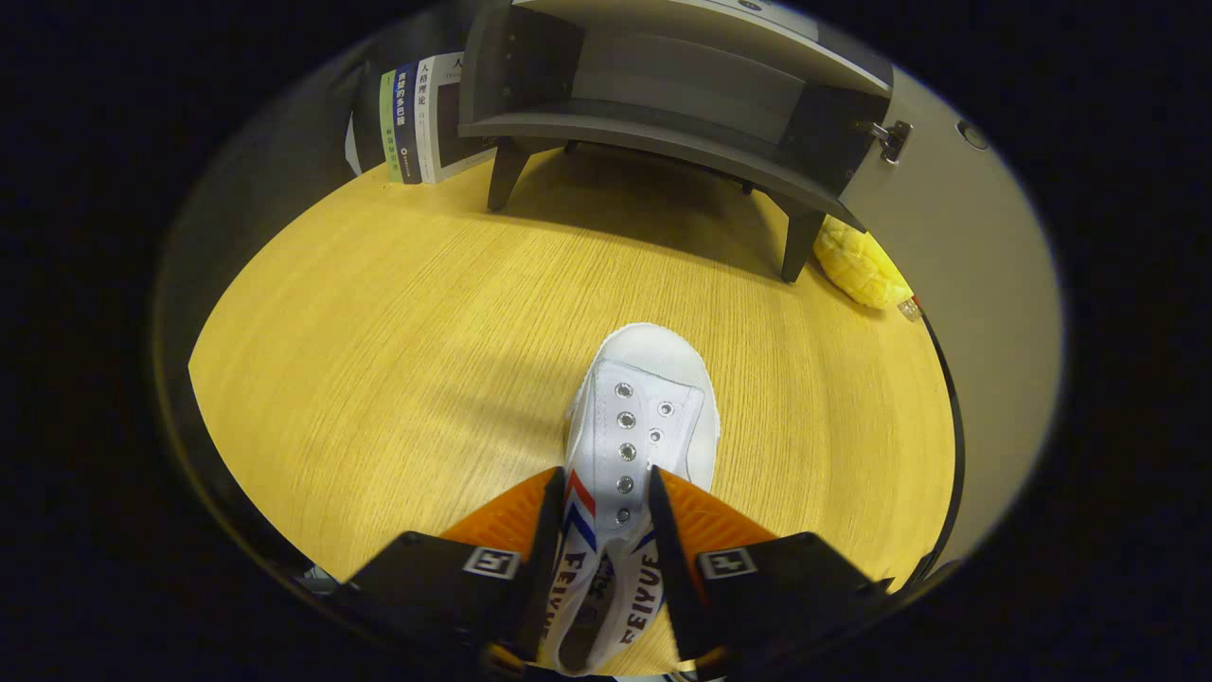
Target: Open the shoe cabinet door, grab the shoes and put them into the shoe cabinet, then close the shoe cabinet door.
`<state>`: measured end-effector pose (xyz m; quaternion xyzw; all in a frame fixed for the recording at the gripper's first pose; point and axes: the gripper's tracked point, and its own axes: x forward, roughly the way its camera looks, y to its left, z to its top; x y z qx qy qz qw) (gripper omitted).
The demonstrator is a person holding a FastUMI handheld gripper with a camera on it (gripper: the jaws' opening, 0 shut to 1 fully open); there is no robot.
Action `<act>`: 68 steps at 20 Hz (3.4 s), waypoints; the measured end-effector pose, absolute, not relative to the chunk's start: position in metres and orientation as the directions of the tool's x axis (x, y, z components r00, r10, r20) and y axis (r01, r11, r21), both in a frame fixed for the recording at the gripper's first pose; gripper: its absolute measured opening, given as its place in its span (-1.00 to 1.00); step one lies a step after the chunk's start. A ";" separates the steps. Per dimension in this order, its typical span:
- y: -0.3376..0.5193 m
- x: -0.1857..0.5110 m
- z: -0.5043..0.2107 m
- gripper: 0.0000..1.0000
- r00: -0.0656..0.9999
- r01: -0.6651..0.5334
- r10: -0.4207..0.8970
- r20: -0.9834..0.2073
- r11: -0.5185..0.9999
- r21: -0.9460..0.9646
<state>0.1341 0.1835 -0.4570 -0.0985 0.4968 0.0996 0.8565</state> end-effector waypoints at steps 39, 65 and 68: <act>0.159 0.342 -0.078 -0.97 0.906 -0.149 0.173 -0.385 0.985 0.090; 0.168 0.554 -0.131 -0.95 0.860 -0.057 0.073 -0.505 0.997 0.046; 0.167 0.543 -0.118 -0.69 0.878 -0.054 0.063 -0.474 0.998 0.033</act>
